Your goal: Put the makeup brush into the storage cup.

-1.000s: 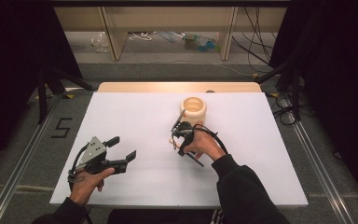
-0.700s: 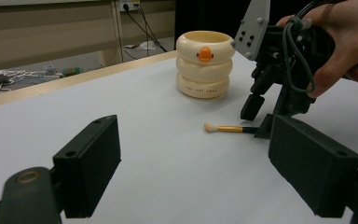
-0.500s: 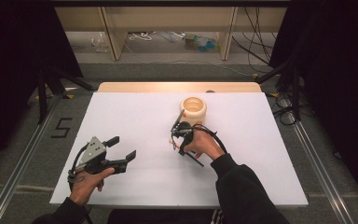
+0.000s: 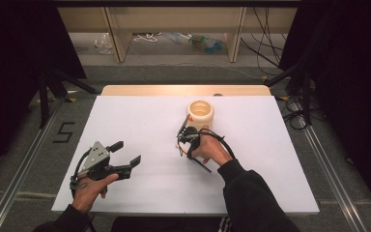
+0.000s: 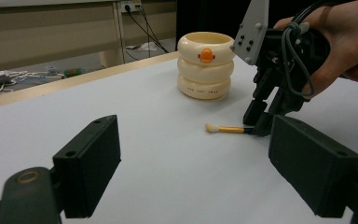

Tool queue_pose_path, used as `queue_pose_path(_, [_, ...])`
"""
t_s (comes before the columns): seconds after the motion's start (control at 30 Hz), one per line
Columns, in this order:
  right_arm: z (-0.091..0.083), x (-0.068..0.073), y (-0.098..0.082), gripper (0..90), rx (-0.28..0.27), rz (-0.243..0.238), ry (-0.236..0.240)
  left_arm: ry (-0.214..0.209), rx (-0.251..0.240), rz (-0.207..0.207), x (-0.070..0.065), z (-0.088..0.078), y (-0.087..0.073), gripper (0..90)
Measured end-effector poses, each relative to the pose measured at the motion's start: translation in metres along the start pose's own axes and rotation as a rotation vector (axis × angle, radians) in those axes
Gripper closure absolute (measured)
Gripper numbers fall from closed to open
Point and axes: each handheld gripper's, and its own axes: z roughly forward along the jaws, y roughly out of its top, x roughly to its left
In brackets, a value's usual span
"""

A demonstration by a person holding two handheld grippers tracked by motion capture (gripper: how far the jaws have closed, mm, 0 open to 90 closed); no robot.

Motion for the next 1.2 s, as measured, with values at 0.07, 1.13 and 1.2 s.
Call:
queue_pose_path(0.07, [-0.0001, 0.0, 0.0001, 70.2, 0.001, -0.01, -0.004, 0.0, 0.002, 0.009, 0.0005, -0.0002, 0.0001, 16.6])
queue_pose_path(1.13, [0.001, 0.0014, 0.0082, 82.5, 0.062, -0.009, -0.016, 0.005, 0.007, 0.002, 0.0007, 0.0004, -0.0009, 16.6])
queue_pose_path(1.2, [0.0012, 0.0014, 0.0089, 82.8, 0.064, -0.007, -0.009, 0.005, 0.007, 0.001, 0.0006, 0.0003, -0.001, 16.6])
